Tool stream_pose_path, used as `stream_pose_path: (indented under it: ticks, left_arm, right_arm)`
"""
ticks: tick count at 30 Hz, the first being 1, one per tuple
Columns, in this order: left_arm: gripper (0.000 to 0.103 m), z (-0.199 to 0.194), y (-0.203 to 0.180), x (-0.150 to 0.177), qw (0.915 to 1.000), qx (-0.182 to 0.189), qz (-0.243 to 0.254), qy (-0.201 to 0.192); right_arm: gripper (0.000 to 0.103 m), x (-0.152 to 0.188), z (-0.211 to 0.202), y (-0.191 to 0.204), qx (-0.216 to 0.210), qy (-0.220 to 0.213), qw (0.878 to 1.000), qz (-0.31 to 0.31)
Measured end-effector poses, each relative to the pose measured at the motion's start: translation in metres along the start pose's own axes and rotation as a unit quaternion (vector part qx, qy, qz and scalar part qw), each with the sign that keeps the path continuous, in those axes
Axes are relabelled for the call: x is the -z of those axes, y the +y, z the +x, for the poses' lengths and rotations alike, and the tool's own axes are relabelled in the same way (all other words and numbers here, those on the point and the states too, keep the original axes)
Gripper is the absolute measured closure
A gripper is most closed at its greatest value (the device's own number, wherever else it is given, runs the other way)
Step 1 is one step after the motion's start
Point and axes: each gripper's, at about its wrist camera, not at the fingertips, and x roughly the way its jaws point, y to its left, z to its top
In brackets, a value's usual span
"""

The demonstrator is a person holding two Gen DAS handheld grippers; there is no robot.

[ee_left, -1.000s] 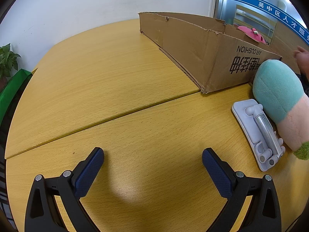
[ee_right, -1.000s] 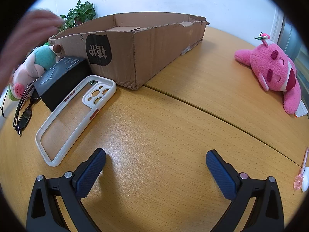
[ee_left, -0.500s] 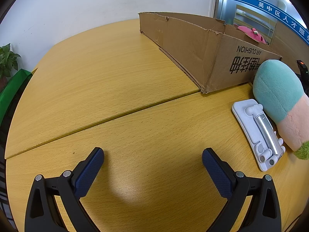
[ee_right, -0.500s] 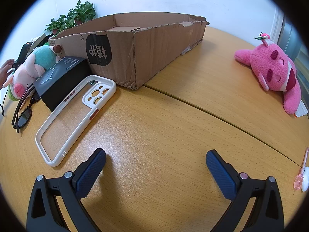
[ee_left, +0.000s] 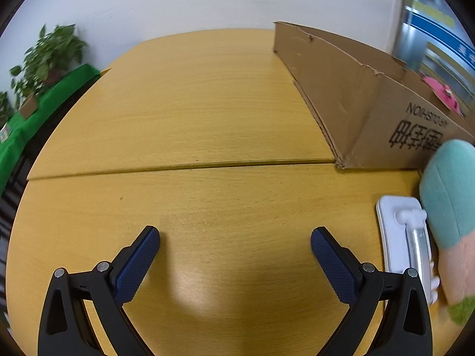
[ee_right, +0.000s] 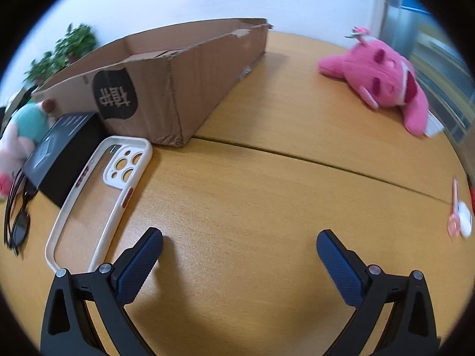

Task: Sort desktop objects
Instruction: 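Move the left tool to the teal-and-pink plush pig and close on it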

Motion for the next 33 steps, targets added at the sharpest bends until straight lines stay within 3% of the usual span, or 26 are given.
stream_pose_path:
  ticks: [4,9,11,13,16,21,23,26,29,33]
  left_arm:
    - [0.0,0.002,-0.01,-0.001,0.9994,-0.021,-0.029,0.005]
    - [0.001,-0.004,-0.015,0.0,0.9984,-0.035,-0.035,0.028]
    - [0.002,-0.025,-0.034,0.001,0.9983,-0.058,-0.001,-0.003]
    - [0.001,-0.064,-0.067,0.003,0.9931,-0.071,0.066,-0.065]
    - [0.001,-0.118,-0.113,0.001,0.9877,-0.019,0.109,-0.111]
    - [0.001,-0.177,-0.164,-0.005,0.9796,0.112,0.084,-0.144]
    - [0.001,-0.186,-0.177,-0.006,0.9755,0.143,0.078,-0.148]
    - [0.001,-0.197,-0.197,-0.004,0.9735,0.149,0.075,-0.157]
    - [0.001,-0.19,-0.203,-0.009,0.9763,0.145,0.068,-0.146]
    - [0.001,-0.18,-0.199,-0.009,0.9754,0.183,0.038,-0.117]
  right_arm:
    - [0.0,0.001,-0.002,0.005,0.015,0.007,1.0,0.02]
    - [0.0,0.003,-0.006,0.017,0.057,0.061,0.992,0.091]
    - [0.001,0.001,-0.015,0.035,0.042,0.078,0.992,0.085]
    - [0.001,-0.005,-0.035,0.059,0.034,0.056,0.996,0.066]
    - [0.001,-0.02,-0.074,0.098,0.012,0.004,0.999,0.037]
    - [0.001,-0.045,-0.12,0.152,-0.003,-0.074,0.997,0.012]
    - [0.001,-0.053,-0.132,0.164,-0.019,-0.093,0.995,0.012]
    - [0.001,-0.061,-0.14,0.181,-0.054,-0.087,0.995,0.009]
    - [0.001,-0.06,-0.153,0.206,-0.04,-0.099,0.994,-0.026]
    - [0.001,-0.055,-0.148,0.223,-0.056,-0.083,0.994,-0.043]
